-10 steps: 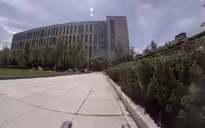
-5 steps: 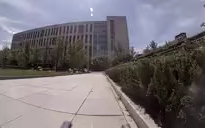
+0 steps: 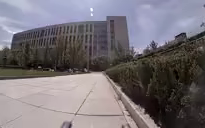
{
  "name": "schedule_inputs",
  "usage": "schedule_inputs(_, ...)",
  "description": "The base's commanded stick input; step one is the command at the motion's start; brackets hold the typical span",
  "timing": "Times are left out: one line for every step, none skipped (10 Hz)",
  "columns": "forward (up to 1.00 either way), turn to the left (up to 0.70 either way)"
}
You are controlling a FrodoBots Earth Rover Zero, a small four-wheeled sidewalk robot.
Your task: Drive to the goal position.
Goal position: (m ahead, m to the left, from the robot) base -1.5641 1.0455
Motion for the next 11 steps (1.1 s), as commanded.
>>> schedule_inputs(0.00,0.00)
schedule_inputs(0.01,0.00)
schedule_inputs(0.04,0.00)
schedule_inputs(0.01,0.00)
schedule_inputs(0.03,0.00)
schedule_inputs(0.02,0.00)
schedule_inputs(0.00,0.00)
schedule_inputs(0.03,0.00)
schedule_inputs(0.03,0.00)
schedule_inputs(0.01,0.00)
schedule_inputs(0.04,0.00)
